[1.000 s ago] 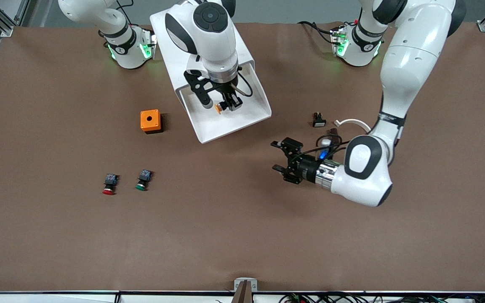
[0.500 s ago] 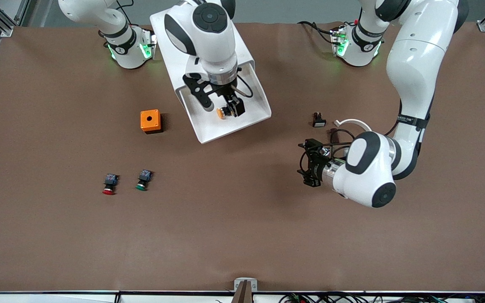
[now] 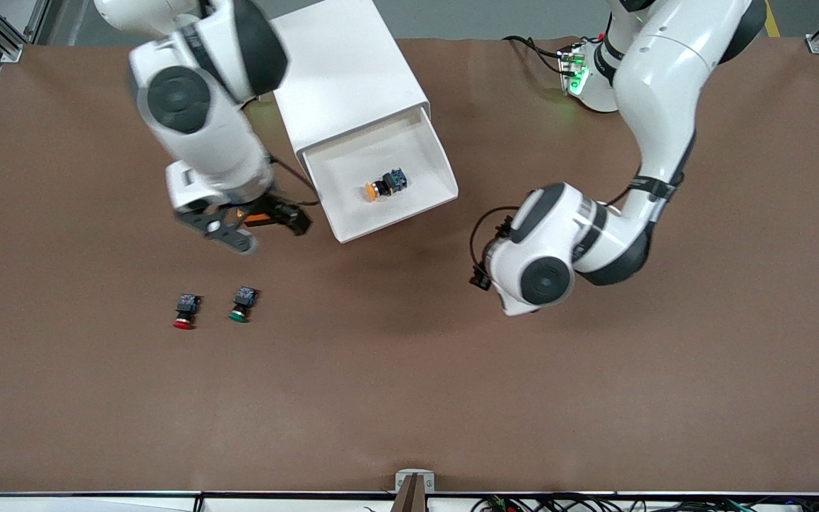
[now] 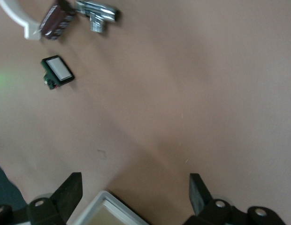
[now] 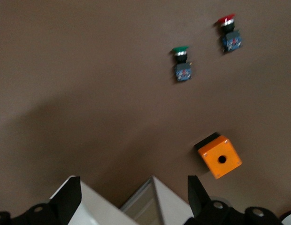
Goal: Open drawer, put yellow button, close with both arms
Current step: 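Withdraw the right gripper while the left gripper moves to the drawer front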
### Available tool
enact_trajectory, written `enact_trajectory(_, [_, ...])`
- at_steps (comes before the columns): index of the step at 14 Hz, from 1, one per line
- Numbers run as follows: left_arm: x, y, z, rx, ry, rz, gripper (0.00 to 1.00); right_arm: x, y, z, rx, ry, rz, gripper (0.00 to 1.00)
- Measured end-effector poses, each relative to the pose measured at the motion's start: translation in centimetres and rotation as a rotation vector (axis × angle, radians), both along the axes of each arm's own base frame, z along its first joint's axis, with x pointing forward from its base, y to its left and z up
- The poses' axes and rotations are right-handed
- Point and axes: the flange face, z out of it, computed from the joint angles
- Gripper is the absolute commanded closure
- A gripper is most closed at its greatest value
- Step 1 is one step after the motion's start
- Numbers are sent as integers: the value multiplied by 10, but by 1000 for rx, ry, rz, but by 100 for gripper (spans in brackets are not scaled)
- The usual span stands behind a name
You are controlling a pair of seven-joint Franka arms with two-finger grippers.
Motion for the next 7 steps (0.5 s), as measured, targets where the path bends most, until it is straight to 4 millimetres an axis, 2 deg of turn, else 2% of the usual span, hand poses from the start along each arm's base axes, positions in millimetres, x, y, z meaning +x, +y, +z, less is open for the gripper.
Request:
enact_trajectory(2, [-26,-42,1,-26,-49,-163,0,17,-63,9,10,15,129,0])
enact_trajectory(4, [-46,-72,5,-64,-94,-299,0,28,-127,15,11,29,243,0])
enact_trajectory(7, [-74,-111,20,-118,-191,-442,0,28,-218,31,39,57,340,0])
